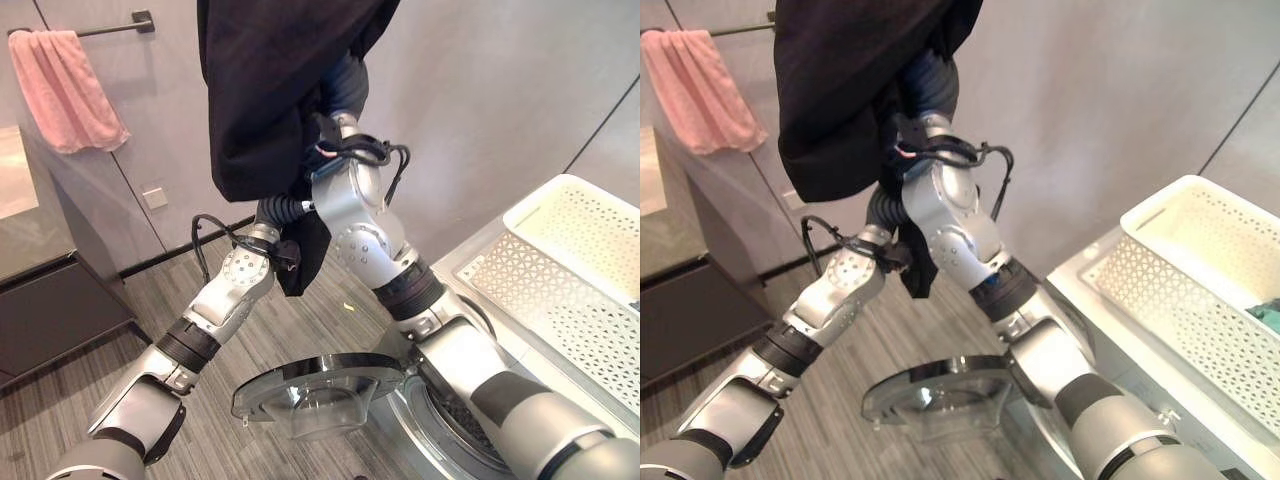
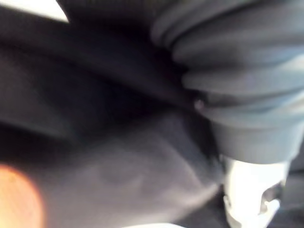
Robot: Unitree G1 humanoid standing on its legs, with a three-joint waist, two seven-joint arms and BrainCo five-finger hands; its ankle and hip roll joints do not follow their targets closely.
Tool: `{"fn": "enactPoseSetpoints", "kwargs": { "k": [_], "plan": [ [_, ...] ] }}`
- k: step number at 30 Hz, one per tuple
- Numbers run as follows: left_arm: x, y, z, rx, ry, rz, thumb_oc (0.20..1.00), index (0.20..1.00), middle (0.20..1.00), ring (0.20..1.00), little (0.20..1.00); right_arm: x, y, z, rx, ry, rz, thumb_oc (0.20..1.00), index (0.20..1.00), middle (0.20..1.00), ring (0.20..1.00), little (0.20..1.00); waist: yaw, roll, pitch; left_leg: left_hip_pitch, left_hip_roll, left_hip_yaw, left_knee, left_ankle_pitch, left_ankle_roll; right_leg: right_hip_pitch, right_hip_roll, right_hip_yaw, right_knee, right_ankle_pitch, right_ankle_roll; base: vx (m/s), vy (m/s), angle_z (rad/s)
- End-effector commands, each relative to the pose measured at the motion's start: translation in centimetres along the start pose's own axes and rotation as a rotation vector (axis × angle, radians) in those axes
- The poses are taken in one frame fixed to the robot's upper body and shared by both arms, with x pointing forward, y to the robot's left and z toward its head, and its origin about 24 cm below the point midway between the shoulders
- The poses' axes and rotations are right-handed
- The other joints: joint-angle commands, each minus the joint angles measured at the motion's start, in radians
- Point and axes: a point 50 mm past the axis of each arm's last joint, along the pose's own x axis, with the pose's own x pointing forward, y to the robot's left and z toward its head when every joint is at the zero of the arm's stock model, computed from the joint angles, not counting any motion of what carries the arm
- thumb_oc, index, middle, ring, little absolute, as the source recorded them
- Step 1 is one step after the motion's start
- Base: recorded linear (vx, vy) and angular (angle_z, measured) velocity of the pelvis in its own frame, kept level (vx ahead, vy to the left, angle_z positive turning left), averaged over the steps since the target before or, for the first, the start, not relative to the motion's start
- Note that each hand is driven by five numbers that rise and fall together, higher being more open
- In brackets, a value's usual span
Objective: Grab the laundry basket,head to the washer,open it,put in the laundry and shut it.
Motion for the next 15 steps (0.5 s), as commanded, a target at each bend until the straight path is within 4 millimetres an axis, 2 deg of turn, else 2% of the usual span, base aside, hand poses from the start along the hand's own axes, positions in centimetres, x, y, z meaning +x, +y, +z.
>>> {"fn": "enactPoseSetpoints", "kwargs": {
  "k": [1, 4, 8, 9, 10, 11, 15],
  "plan": [
    [0.9, 0.6, 0.5, 0.046, -0.028, 0.074, 1.000, 1.000, 1.000, 1.000, 1.000, -0.3, 1.9, 2.0, 0.152, -0.117, 0.059, 0.200, 0.200, 0.200, 0.200, 0.200, 0.025, 0.036, -0.094, 0.093, 0.137, 0.005, -0.261, 0.106, -0.010, -0.031, 0.088, -0.015, 0.097, -0.131, 0.028, 0.00, -0.006, 0.28],
    [1.6, 0.2, 0.5, 0.017, -0.010, 0.082, 1.000, 1.000, 1.000, 1.000, 1.000, -1.8, 1.2, 1.3, 0.172, -0.072, 0.076, 0.200, 0.200, 0.200, 0.200, 0.200, 0.012, 0.040, -0.090, 0.092, 0.140, 0.009, -0.265, 0.108, -0.011, -0.035, 0.089, -0.017, 0.097, -0.132, 0.029, 0.00, -0.008, -0.04],
    [2.2, -0.4, 1.2, -0.035, -0.023, 0.082, 1.000, 1.000, 1.000, 1.000, 1.000, -2.0, 0.2, 0.9, 0.167, -0.044, 0.052, 0.200, 0.200, 0.200, 0.200, 0.200, 0.007, 0.044, -0.087, 0.092, 0.141, 0.014, -0.266, 0.109, -0.011, -0.035, 0.088, -0.018, 0.099, -0.131, 0.030, 0.00, 0.000, -0.15],
    [2.4, -0.9, 1.9, -0.085, -0.050, 0.077, 1.000, 1.000, 1.000, 1.000, 1.000, -2.1, -0.7, 0.8, 0.155, -0.035, 0.022, 0.200, 0.200, 0.200, 0.200, 0.200, 0.005, 0.046, -0.086, 0.092, 0.142, 0.015, -0.267, 0.109, -0.011, -0.036, 0.088, -0.018, 0.100, -0.130, 0.031, 0.02, -0.007, -0.07],
    [2.2, -1.3, 2.3, -0.149, -0.065, 0.051, 0.667, 0.667, 0.667, 0.667, 0.667, -2.1, -1.4, 0.8, 0.136, -0.033, 0.001, 0.200, 0.200, 0.200, 0.200, 0.200, 0.003, 0.046, -0.085, 0.092, 0.142, 0.015, -0.268, 0.108, -0.011, -0.036, 0.087, -0.019, 0.101, -0.130, 0.031, 0.00, 0.000, 0.00],
    [1.9, -1.5, 2.5, -0.184, -0.075, 0.034, 0.200, 0.200, 0.200, 0.200, 0.200, -2.1, -1.9, 0.8, 0.119, -0.031, -0.011, 0.200, 0.200, 0.200, 0.200, 0.200, 0.003, 0.046, -0.084, 0.093, 0.143, 0.017, -0.269, 0.107, -0.011, -0.037, 0.086, -0.019, 0.102, -0.130, 0.031, 0.00, 0.000, 0.00],
    [-0.9, -2.2, 3.0, -0.456, -0.105, -0.068, 0.200, 0.200, 0.200, 0.200, 0.200, -2.7, -5.6, 1.6, -0.022, -0.012, -0.072, 0.200, 0.200, 0.200, 0.200, 0.200, 0.007, 0.048, -0.072, 0.093, 0.142, 0.020, -0.268, 0.103, -0.008, -0.045, 0.083, -0.016, 0.110, -0.132, 0.030, 0.00, -0.001, -0.01]
  ]
}}
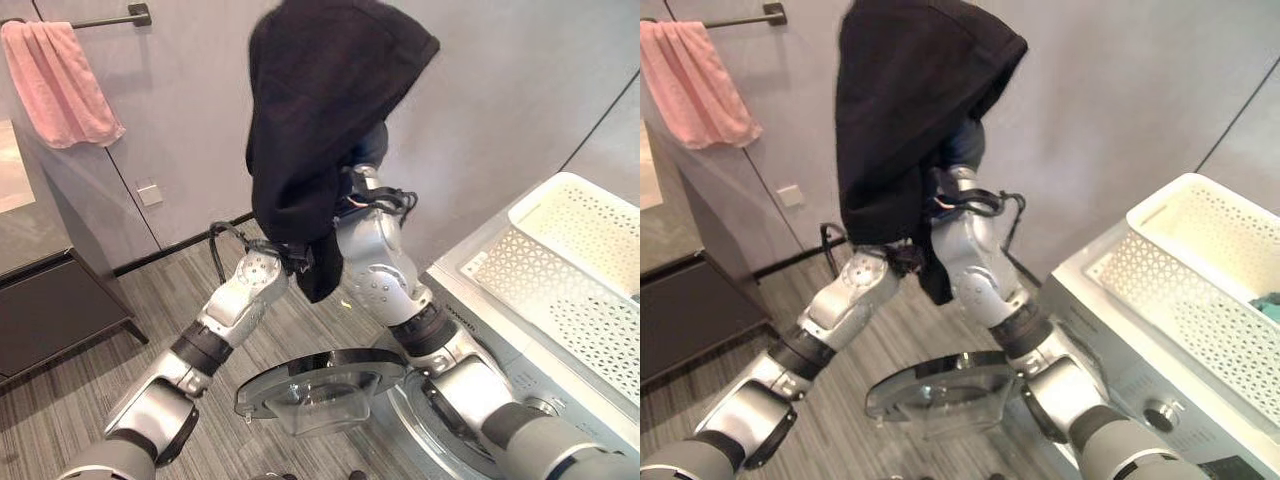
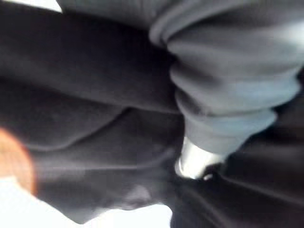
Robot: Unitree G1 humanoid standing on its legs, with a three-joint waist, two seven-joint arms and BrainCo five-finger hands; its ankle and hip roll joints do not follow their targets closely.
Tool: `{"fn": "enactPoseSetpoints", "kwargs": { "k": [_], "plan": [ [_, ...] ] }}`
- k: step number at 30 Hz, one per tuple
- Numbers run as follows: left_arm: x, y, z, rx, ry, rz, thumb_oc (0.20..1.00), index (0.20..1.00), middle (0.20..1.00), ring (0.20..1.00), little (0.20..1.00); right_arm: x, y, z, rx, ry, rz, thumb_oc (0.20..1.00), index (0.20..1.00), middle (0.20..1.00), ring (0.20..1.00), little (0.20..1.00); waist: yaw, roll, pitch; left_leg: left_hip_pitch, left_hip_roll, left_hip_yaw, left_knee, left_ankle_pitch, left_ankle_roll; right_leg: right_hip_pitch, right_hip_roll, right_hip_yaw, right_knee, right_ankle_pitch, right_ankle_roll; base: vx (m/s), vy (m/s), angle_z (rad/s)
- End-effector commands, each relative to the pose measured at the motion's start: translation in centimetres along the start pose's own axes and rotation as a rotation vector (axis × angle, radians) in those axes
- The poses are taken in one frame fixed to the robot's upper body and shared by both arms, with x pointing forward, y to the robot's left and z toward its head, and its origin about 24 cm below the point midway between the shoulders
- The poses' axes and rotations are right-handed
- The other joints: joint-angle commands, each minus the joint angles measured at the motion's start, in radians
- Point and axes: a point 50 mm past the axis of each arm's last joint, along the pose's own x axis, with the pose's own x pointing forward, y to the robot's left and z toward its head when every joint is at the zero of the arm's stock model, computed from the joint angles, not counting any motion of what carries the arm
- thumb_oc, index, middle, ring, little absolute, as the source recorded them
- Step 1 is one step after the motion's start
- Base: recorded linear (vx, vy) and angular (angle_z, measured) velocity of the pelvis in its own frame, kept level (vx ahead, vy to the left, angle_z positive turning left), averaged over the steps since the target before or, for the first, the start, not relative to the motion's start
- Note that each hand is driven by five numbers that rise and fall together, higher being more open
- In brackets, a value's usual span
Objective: Grab the laundry basket,head to the washer,open it,put in the laundry and shut it.
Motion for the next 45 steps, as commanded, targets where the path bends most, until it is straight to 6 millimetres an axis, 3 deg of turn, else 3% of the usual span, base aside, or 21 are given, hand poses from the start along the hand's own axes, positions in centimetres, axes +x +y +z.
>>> {"fn": "enactPoseSetpoints", "kwargs": {
  "k": [1, 6, 11, 13, 16, 18, 19, 21, 25, 34, 40, 45],
  "plan": [
    [1.0, 0.6, 2.7, -0.176, -0.136, -0.022, 0.200, 0.200, 0.200, 0.200, 0.200, 0.7, 0.4, 1.2, -0.001, -0.041, 0.059, 0.200, 0.200, 0.200, 0.200, 0.200, 0.011, 0.047, -0.077, 0.061, 0.022, -0.058, -0.078, -0.017, 0.039, -0.059, 0.048, -0.023, 0.112, -0.085, -0.035, 0.00, 0.000, 0.00],
    [-1.9, 1.1, 2.3, -0.419, -0.142, -0.058, 0.200, 0.200, 0.200, 0.200, 0.200, -0.1, -2.6, 0.5, -0.155, 0.039, 0.072, 0.200, 0.200, 0.200, 0.200, 0.200, 0.013, 0.050, -0.076, 0.061, 0.022, -0.056, -0.073, -0.020, 0.038, -0.057, 0.045, -0.022, 0.119, -0.091, -0.036, 0.00, 0.000, 0.00],
    [-2.9, 1.7, 2.6, -0.405, -0.158, -0.080, 0.200, 0.200, 0.200, 0.200, 0.200, -0.7, -4.4, 0.4, -0.399, 0.103, 0.140, 0.200, 0.200, 0.200, 0.200, 0.200, 0.014, 0.050, -0.077, 0.061, 0.020, -0.057, -0.070, -0.020, 0.036, -0.054, 0.045, -0.025, 0.119, -0.092, -0.036, 0.00, -0.001, 0.02],
    [-2.9, 1.5, 2.5, -0.390, -0.152, -0.115, 0.200, 0.200, 0.200, 0.200, 0.200, -0.8, -5.4, 0.8, -0.582, 0.133, 0.192, 0.200, 0.200, 0.200, 0.200, 0.200, 0.012, 0.049, -0.080, 0.058, 0.020, -0.064, -0.069, -0.016, 0.032, -0.052, 0.043, -0.032, 0.117, -0.093, -0.034, 0.00, 0.000, 0.00],
    [-2.9, 1.5, 2.6, -0.378, -0.150, -0.131, 0.200, 0.200, 0.200, 0.200, 0.200, -0.7, -5.7, 1.3, -0.678, 0.132, 0.221, 0.200, 0.200, 0.200, 0.200, 0.200, 0.011, 0.050, -0.081, 0.056, 0.020, -0.066, -0.069, -0.015, 0.031, -0.049, 0.042, -0.036, 0.112, -0.092, -0.033, -0.01, 0.002, 0.02],
    [-3.0, 1.4, 2.7, -0.372, -0.153, -0.148, 0.200, 0.200, 0.200, 0.200, 0.200, -0.7, -5.9, 1.7, -0.840, 0.140, 0.280, 0.200, 0.200, 0.200, 0.200, 0.200, 0.010, 0.051, -0.081, 0.053, 0.018, -0.068, -0.069, -0.014, 0.030, -0.049, 0.041, -0.037, 0.109, -0.090, -0.032, 0.00, 0.000, 0.00],
    [-3.2, 1.5, 2.6, -0.355, -0.142, -0.169, 0.200, 0.200, 0.200, 0.200, 0.200, -0.8, -6.0, 2.4, -1.012, 0.137, 0.361, 0.200, 0.200, 0.200, 0.200, 0.200, 0.009, 0.052, -0.082, 0.052, 0.017, -0.069, -0.067, -0.013, 0.030, -0.049, 0.040, -0.039, 0.108, -0.090, -0.030, 0.00, 0.000, 0.00],
    [-3.3, 1.4, 2.2, -0.346, -0.121, -0.189, 0.200, 0.200, 0.200, 0.200, 0.200, -1.0, -6.5, 2.8, -1.139, 0.147, 0.409, 0.200, 0.200, 0.200, 0.200, 0.200, 0.010, 0.053, -0.083, 0.051, 0.016, -0.071, -0.067, -0.013, 0.030, -0.046, 0.038, -0.042, 0.104, -0.088, -0.028, 0.00, 0.004, 0.02],
    [-3.5, 1.5, 1.7, -0.330, -0.092, -0.215, 0.200, 0.200, 0.200, 0.200, 0.200, -1.2, -7.0, 3.3, -1.282, 0.151, 0.455, 0.200, 0.200, 0.200, 0.200, 0.200, 0.010, 0.057, -0.083, 0.050, 0.015, -0.073, -0.067, -0.012, 0.031, -0.043, 0.037, -0.042, 0.099, -0.086, -0.026, -0.01, 0.011, 0.07],
    [-3.7, 1.1, 0.3, -0.325, -0.010, -0.269, 0.200, 0.200, 0.200, 0.200, 0.200, -2.9, -7.3, 2.0, -1.408, 0.270, 0.655, 0.200, 0.200, 0.200, 0.200, 0.200, 0.006, 0.064, -0.085, 0.050, 0.014, -0.066, -0.067, -0.008, 0.029, -0.038, 0.035, -0.032, 0.089, -0.079, -0.021, 0.00, 0.004, 0.01],
    [-4.0, 0.9, 0.2, -0.338, 0.000, -0.287, 0.200, 0.200, 0.200, 0.200, 0.200, -3.4, -8.0, 1.8, -1.403, 0.289, 0.640, 0.200, 0.200, 0.200, 0.200, 0.200, 0.000, 0.066, -0.078, 0.050, 0.012, -0.060, -0.066, -0.008, 0.031, -0.039, 0.034, -0.025, 0.087, -0.074, -0.020, 0.00, 0.000, 0.00],
    [-5.7, 1.4, -0.7, -0.346, 0.036, -0.276, 0.200, 0.200, 0.200, 0.200, 0.200, -5.7, -8.0, 2.4, -1.329, 0.221, 0.587, 0.200, 0.200, 0.200, 0.200, 0.200, -0.011, 0.080, -0.060, 0.041, 0.004, -0.036, -0.065, -0.009, 0.047, -0.055, 0.028, 0.000, 0.082, -0.057, -0.011, -0.03, 0.053, -0.07]
  ]
}}
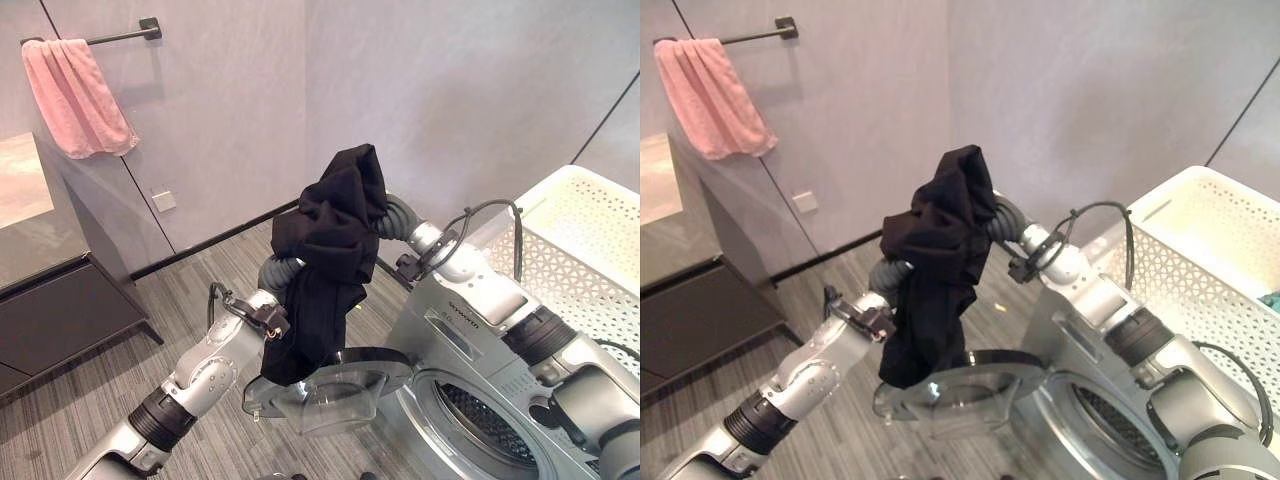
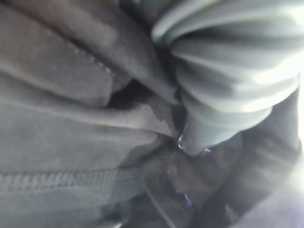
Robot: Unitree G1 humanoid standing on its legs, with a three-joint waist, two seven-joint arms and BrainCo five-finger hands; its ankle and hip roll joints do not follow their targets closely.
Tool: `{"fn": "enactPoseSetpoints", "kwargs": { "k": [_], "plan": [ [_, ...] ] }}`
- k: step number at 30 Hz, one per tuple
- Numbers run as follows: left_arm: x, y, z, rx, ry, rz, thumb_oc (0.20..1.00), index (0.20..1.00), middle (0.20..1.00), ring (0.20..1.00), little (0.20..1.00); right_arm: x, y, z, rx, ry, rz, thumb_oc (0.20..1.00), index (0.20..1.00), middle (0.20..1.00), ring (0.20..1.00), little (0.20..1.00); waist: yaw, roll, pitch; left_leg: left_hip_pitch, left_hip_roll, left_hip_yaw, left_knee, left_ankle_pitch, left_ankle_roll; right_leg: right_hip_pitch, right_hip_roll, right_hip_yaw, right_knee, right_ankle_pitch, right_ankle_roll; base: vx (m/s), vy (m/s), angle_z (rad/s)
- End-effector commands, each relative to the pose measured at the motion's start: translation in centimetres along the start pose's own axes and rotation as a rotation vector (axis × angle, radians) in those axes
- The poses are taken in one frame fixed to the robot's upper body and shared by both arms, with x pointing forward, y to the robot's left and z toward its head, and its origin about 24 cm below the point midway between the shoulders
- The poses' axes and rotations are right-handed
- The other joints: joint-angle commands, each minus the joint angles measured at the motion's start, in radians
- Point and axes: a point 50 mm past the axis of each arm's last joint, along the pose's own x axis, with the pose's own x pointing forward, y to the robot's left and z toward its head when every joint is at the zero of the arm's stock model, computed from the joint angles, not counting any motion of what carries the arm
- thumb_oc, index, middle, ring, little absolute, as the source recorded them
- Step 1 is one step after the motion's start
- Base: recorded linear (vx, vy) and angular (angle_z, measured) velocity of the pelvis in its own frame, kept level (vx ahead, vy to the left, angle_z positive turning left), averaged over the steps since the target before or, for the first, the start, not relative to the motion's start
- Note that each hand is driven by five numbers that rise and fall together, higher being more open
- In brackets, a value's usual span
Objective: Grab the laundry basket,head to the washer,open it,put in the laundry and shut it.
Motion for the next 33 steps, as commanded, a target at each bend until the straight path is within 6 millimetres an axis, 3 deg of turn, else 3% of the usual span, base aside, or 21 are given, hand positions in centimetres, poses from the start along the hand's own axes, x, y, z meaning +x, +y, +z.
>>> {"fn": "enactPoseSetpoints", "kwargs": {
  "k": [1, 9, 16, 18, 21, 22, 28, 30, 33],
  "plan": [
    [0.4, -1.0, 2.5, 0.011, -0.123, -0.096, 0.200, 0.200, 0.200, 0.200, 0.200, -0.7, -0.2, 1.2, -0.074, -0.083, 0.006, 0.200, 0.200, 0.200, 0.200, 0.200, -0.006, 0.025, -0.064, 0.035, -0.003, -0.027, -0.062, -0.009, 0.046, -0.061, 0.022, 0.011, 0.082, -0.057, -0.004, -0.02, 0.031, -0.27],
    [-2.9, 0.0, -1.0, -0.079, 0.040, -0.063, 0.200, 0.200, 0.200, 0.200, 0.200, -2.6, 2.8, 0.8, -0.109, -0.067, 0.205, 0.200, 0.200, 0.200, 0.200, 0.200, -0.006, 0.032, -0.052, 0.029, -0.015, 0.012, -0.058, -0.015, 0.061, -0.082, 0.018, 0.051, 0.084, -0.042, 0.007, -0.02, 0.030, -0.23],
    [-3.9, -0.2, -2.6, -0.167, 0.087, -0.060, 0.200, 0.200, 0.200, 0.200, 0.200, -4.0, 4.3, -0.2, -0.097, -0.028, 0.281, 0.200, 0.200, 0.200, 0.200, 0.200, -0.009, 0.029, -0.048, 0.035, -0.017, 0.013, -0.051, -0.020, 0.062, -0.077, 0.017, 0.052, 0.088, -0.046, 0.008, 0.00, 0.000, 0.00],
    [-4.2, -0.2, -3.2, -0.185, 0.110, -0.057, 0.200, 0.200, 0.200, 0.200, 0.200, -4.5, 4.9, -0.6, -0.077, -0.010, 0.311, 0.404, 0.404, 0.404, 0.404, 0.404, -0.010, 0.029, -0.046, 0.037, -0.017, 0.011, -0.050, -0.020, 0.062, -0.076, 0.016, 0.051, 0.091, -0.048, 0.008, 0.00, 0.000, 0.00],
    [-4.6, -0.4, -3.8, -0.195, 0.150, -0.075, 0.200, 0.200, 0.200, 0.200, 0.200, -5.2, 5.6, -0.9, -0.039, 0.008, 0.359, 0.523, 0.523, 0.523, 0.523, 0.523, -0.014, 0.027, -0.045, 0.040, -0.016, 0.011, -0.051, -0.022, 0.061, -0.074, 0.015, 0.050, 0.091, -0.048, 0.009, 0.00, 0.000, 0.00],
    [-4.7, -0.4, -4.1, -0.204, 0.165, -0.077, 0.200, 0.200, 0.200, 0.200, 0.200, -5.4, 5.7, -1.1, -0.023, 0.021, 0.364, 1.000, 1.000, 1.000, 1.000, 1.000, -0.016, 0.027, -0.044, 0.041, -0.015, 0.010, -0.051, -0.023, 0.061, -0.074, 0.015, 0.050, 0.091, -0.048, 0.009, 0.00, 0.000, 0.00],
    [-5.0, -1.6, -4.1, -0.224, 0.174, -0.147, 0.200, 0.200, 0.200, 0.200, 0.200, -8.7, 5.8, -3.2, 0.125, 0.149, 0.315, 1.000, 1.000, 1.000, 1.000, 1.000, -0.039, 0.021, -0.032, 0.039, -0.018, 0.030, -0.038, -0.035, 0.065, -0.080, 0.016, 0.062, 0.095, -0.048, 0.013, 0.00, 0.010, -0.01],
    [-5.2, -2.0, -3.5, -0.223, 0.149, -0.178, 0.200, 0.200, 0.200, 0.200, 0.200, -11.0, 5.2, -4.7, 0.184, 0.246, 0.228, 1.000, 1.000, 1.000, 1.000, 1.000, -0.057, 0.019, -0.022, 0.033, -0.024, 0.053, -0.009, -0.053, 0.069, -0.084, 0.014, 0.075, 0.101, -0.046, 0.019, -0.01, 0.033, -0.04],
    [-5.3, -2.6, -2.7, -0.193, 0.129, -0.230, 0.200, 0.200, 0.200, 0.200, 0.200, -12.4, 4.6, -5.6, 0.172, 0.306, 0.198, 1.000, 1.000, 1.000, 1.000, 1.000, -0.067, 0.016, -0.007, 0.012, -0.042, 0.090, 0.052, -0.085, 0.080, -0.095, 0.015, 0.107, 0.110, -0.041, 0.025, -0.04, 0.056, -0.28]
  ]
}}
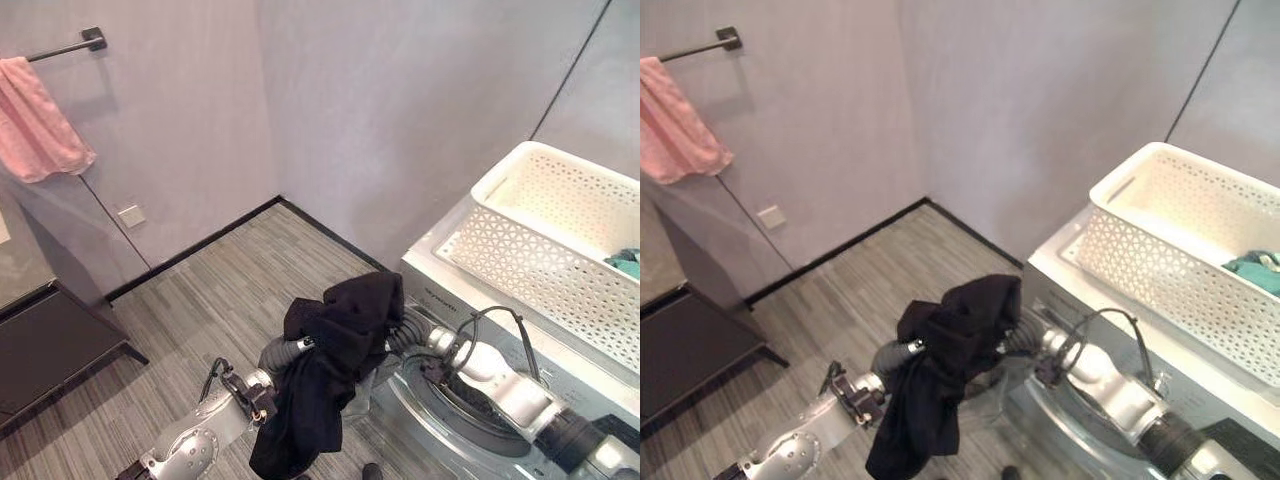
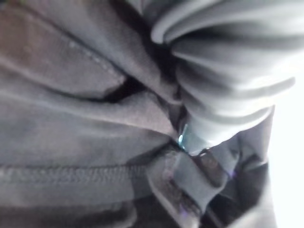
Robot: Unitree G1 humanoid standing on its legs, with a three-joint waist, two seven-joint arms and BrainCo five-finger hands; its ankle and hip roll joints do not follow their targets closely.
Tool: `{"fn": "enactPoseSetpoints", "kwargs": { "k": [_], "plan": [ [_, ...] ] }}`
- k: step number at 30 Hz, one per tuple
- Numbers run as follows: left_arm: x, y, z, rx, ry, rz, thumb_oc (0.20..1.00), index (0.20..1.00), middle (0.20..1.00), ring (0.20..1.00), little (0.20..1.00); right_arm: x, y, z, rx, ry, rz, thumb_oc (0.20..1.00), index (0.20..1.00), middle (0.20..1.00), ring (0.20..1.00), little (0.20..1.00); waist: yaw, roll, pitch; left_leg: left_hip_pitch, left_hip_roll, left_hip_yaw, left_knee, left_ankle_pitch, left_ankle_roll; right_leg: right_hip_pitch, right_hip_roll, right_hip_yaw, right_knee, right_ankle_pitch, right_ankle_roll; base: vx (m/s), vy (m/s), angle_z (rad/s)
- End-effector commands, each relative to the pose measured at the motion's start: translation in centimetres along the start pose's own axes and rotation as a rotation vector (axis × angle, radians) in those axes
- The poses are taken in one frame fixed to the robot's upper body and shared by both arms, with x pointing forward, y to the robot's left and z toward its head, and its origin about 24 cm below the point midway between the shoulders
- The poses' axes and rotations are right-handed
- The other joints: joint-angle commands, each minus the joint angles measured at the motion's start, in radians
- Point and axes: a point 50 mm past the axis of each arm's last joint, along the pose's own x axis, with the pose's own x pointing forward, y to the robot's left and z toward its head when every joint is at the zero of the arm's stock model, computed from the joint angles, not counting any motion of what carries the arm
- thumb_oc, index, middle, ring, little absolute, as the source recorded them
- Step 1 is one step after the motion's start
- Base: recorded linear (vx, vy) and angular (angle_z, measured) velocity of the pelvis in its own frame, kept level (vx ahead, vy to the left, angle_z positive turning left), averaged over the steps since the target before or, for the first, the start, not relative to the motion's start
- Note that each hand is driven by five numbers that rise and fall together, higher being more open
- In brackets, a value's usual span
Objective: Grab the laundry basket,head to the washer,open it,put in the laundry and shut it.
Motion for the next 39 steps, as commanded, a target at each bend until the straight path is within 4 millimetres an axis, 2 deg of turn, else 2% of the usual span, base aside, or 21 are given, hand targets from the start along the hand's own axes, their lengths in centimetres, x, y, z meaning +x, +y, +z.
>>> {"fn": "enactPoseSetpoints", "kwargs": {
  "k": [1, 3, 7, 10, 12, 14, 15, 16, 17, 18, 19, 20, 21, 22, 23, 26, 28, 30, 33, 39],
  "plan": [
    [0.5, -3.3, 3.7, 0.056, -0.161, -0.218, 0.200, 0.200, 0.200, 0.200, 0.200, -0.9, -2.1, 1.3, -0.071, -0.060, -0.027, 1.000, 1.000, 1.000, 1.000, 1.000, -0.018, 0.002, -0.023, -0.034, -0.066, 0.011, 0.104, -0.089, 0.070, -0.076, -0.001, 0.023, 0.101, -0.044, 0.026, -0.03, 0.040, -0.47],
    [0.5, -3.4, 3.8, 0.066, -0.166, -0.226, 0.200, 0.200, 0.200, 0.200, 0.200, -1.1, -2.2, 1.0, -0.069, -0.044, -0.034, 1.000, 1.000, 1.000, 1.000, 1.000, -0.021, 0.003, -0.015, -0.042, -0.072, 0.027, 0.121, -0.097, 0.074, -0.083, 0.001, 0.037, 0.104, -0.039, 0.029, -0.05, 0.056, -0.45],
    [0.8, -3.5, 4.4, 0.110, -0.184, -0.250, 0.200, 0.200, 0.200, 0.200, 0.200, -1.7, -2.5, -0.2, -0.073, 0.014, -0.059, 1.000, 1.000, 1.000, 1.000, 1.000, -0.033, 0.002, 0.023, -0.085, -0.087, 0.102, 0.171, -0.120, 0.087, -0.133, 0.013, 0.111, 0.117, -0.009, 0.049, -0.12, 0.088, -0.57],
    [1.3, -3.4, 4.9, 0.163, -0.187, -0.251, 0.200, 0.200, 0.200, 0.200, 0.200, -1.6, -2.4, -0.8, -0.075, 0.044, -0.056, 1.000, 1.000, 1.000, 1.000, 1.000, -0.040, -0.011, 0.064, -0.134, -0.099, 0.162, 0.190, -0.123, 0.098, -0.190, 0.013, 0.161, 0.105, 0.044, 0.082, -0.19, 0.088, -0.52],
    [1.4, -3.3, 5.0, 0.181, -0.188, -0.250, 0.200, 0.200, 0.200, 0.200, 0.200, -1.6, -2.5, -1.1, -0.076, 0.054, -0.063, 1.000, 1.000, 1.000, 1.000, 1.000, -0.036, -0.016, 0.072, -0.151, -0.097, 0.185, 0.196, -0.123, 0.100, -0.206, 0.010, 0.174, 0.096, 0.062, 0.094, -0.13, 0.020, -0.71],
    [1.5, -2.9, 5.4, 0.215, -0.198, -0.234, 0.200, 0.200, 0.200, 0.200, 0.200, -1.4, -2.3, -1.5, -0.061, 0.070, -0.071, 1.000, 1.000, 1.000, 1.000, 1.000, -0.031, -0.031, 0.088, -0.183, -0.083, 0.223, 0.203, -0.122, 0.100, -0.232, 0.000, 0.154, 0.077, 0.094, 0.108, -0.18, -0.037, -0.65],
    [1.5, -2.6, 5.8, 0.242, -0.210, -0.222, 0.200, 0.200, 0.200, 0.200, 0.200, -1.2, -2.1, -1.9, -0.055, 0.087, -0.074, 1.000, 1.000, 1.000, 1.000, 1.000, -0.015, -0.034, 0.095, -0.197, -0.058, 0.257, 0.223, -0.129, 0.095, -0.246, -0.025, 0.059, 0.063, 0.098, 0.099, -0.16, -0.064, -1.30],
    [1.5, -2.1, 5.8, 0.246, -0.218, -0.202, 0.200, 0.200, 0.200, 0.200, 0.200, -1.4, -1.6, -2.4, -0.052, 0.109, -0.053, 1.000, 1.000, 1.000, 1.000, 1.000, -0.003, -0.031, 0.094, -0.208, -0.045, 0.263, 0.231, -0.121, 0.096, -0.230, -0.038, -0.007, 0.111, 0.054, 0.080, -0.11, -0.046, -1.44],
    [1.5, -2.1, 5.8, 0.246, -0.218, -0.202, 0.200, 0.200, 0.200, 0.200, 0.200, -1.4, -1.6, -2.4, -0.052, 0.109, -0.053, 1.000, 1.000, 1.000, 1.000, 1.000, -0.004, -0.030, 0.094, -0.207, -0.045, 0.262, 0.231, -0.122, 0.096, -0.229, -0.038, -0.008, 0.113, 0.052, 0.079, -0.11, -0.024, -1.29],
    [1.7, -2.2, 5.7, 0.234, -0.217, -0.205, 0.200, 0.200, 0.200, 0.200, 0.200, -1.9, -1.4, -3.0, -0.043, 0.132, -0.046, 1.000, 1.000, 1.000, 1.000, 1.000, 0.000, -0.026, 0.092, -0.213, -0.041, 0.254, 0.226, -0.110, 0.097, -0.208, -0.025, 0.003, 0.172, 0.010, 0.069, -0.08, -0.030, -0.40],
    [1.8, -2.0, 5.5, 0.222, -0.216, -0.200, 0.200, 0.200, 0.200, 0.200, 0.200, -2.1, -1.3, -3.4, -0.031, 0.148, -0.043, 1.000, 1.000, 1.000, 1.000, 1.000, 0.003, -0.027, 0.083, -0.222, -0.034, 0.252, 0.219, -0.103, 0.095, -0.189, -0.027, -0.003, 0.180, -0.018, 0.061, -0.16, -0.084, 0.05],
    [2.1, -2.0, 5.2, 0.202, -0.220, -0.198, 0.200, 0.200, 0.200, 0.200, 0.200, -2.2, -1.2, -3.6, -0.042, 0.162, -0.022, 1.000, 1.000, 1.000, 1.000, 1.000, 0.017, -0.021, 0.067, -0.244, -0.019, 0.259, 0.210, -0.090, 0.090, -0.152, -0.038, -0.025, 0.212, -0.070, 0.049, -0.17, -0.097, 0.18],
    [2.3, -1.9, 5.1, 0.198, -0.225, -0.194, 0.200, 0.200, 0.200, 0.200, 0.200, -2.0, -1.3, -3.6, -0.042, 0.164, -0.018, 1.000, 1.000, 1.000, 1.000, 1.000, 0.024, -0.020, 0.063, -0.260, -0.014, 0.266, 0.216, -0.086, 0.087, -0.138, -0.045, -0.033, 0.216, -0.087, 0.046, -0.13, -0.077, 0.14],
    [2.3, -1.9, 5.2, 0.198, -0.225, -0.194, 0.200, 0.200, 0.200, 0.200, 0.200, -2.0, -1.3, -3.6, -0.042, 0.164, -0.018, 1.000, 1.000, 1.000, 1.000, 1.000, 0.024, -0.020, 0.063, -0.261, -0.014, 0.267, 0.218, -0.088, 0.087, -0.138, -0.045, -0.033, 0.217, -0.088, 0.046, -0.16, -0.142, -0.23],
    [2.5, -1.9, 5.1, 0.197, -0.231, -0.191, 0.200, 0.200, 0.200, 0.200, 0.200, -1.1, -1.7, -3.1, -0.062, 0.143, -0.006, 1.000, 1.000, 1.000, 1.000, 1.000, 0.045, -0.032, 0.067, -0.291, -0.005, 0.297, 0.246, -0.095, 0.076, -0.121, -0.074, -0.074, 0.167, -0.080, 0.047, -0.12, -0.165, -0.27],
    [2.4, -1.6, 4.6, 0.179, -0.222, -0.184, 0.200, 0.200, 0.200, 0.200, 0.200, -1.1, -1.7, -3.1, -0.059, 0.141, -0.005, 1.000, 1.000, 1.000, 1.000, 1.000, 0.047, -0.050, 0.067, -0.300, -0.004, 0.305, 0.270, -0.103, 0.068, -0.104, -0.077, -0.084, 0.114, -0.076, 0.046, -0.04, -0.138, -0.45],
    [2.5, -1.5, 4.0, 0.139, -0.218, -0.177, 0.200, 0.200, 0.200, 0.200, 0.200, -1.7, -1.8, -3.6, -0.057, 0.161, -0.017, 1.000, 1.000, 1.000, 1.000, 1.000, 0.037, -0.050, 0.075, -0.298, 0.002, 0.288, 0.268, -0.096, 0.056, -0.103, -0.053, -0.071, 0.098, -0.080, 0.031, -0.01, -0.245, -0.06],
    [2.6, -1.3, 3.8, 0.087, -0.240, -0.156, 0.200, 0.200, 0.200, 0.200, 0.200, -3.2, -2.5, -4.5, -0.093, 0.218, -0.061, 1.000, 1.000, 1.000, 1.000, 1.000, 0.010, -0.044, 0.097, -0.305, 0.019, 0.268, 0.256, -0.071, 0.033, -0.103, -0.027, -0.083, 0.081, -0.087, 0.009, -0.08, -0.251, 0.32],
    [3.4, -0.9, 3.1, 0.071, -0.224, -0.124, 0.200, 0.200, 0.200, 0.200, 0.200, -4.3, -4.2, -6.0, -0.131, 0.305, -0.188, 1.000, 1.000, 1.000, 1.000, 1.000, -0.017, -0.038, 0.139, -0.316, 0.026, 0.240, 0.248, -0.047, 0.014, -0.109, -0.004, -0.097, 0.072, -0.088, -0.011, -0.09, -0.168, 0.21],
    [4.0, -0.3, 2.4, 0.037, -0.209, -0.071, 0.200, 0.200, 0.200, 0.200, 0.200, -5.3, -4.5, -8.1, -0.081, 0.398, -0.299, 1.000, 1.000, 1.000, 1.000, 1.000, -0.029, -0.033, 0.160, -0.315, 0.033, 0.234, 0.242, -0.037, 0.004, -0.103, 0.009, -0.095, 0.060, -0.087, -0.021, -0.02, -0.056, 0.06]
  ]
}}
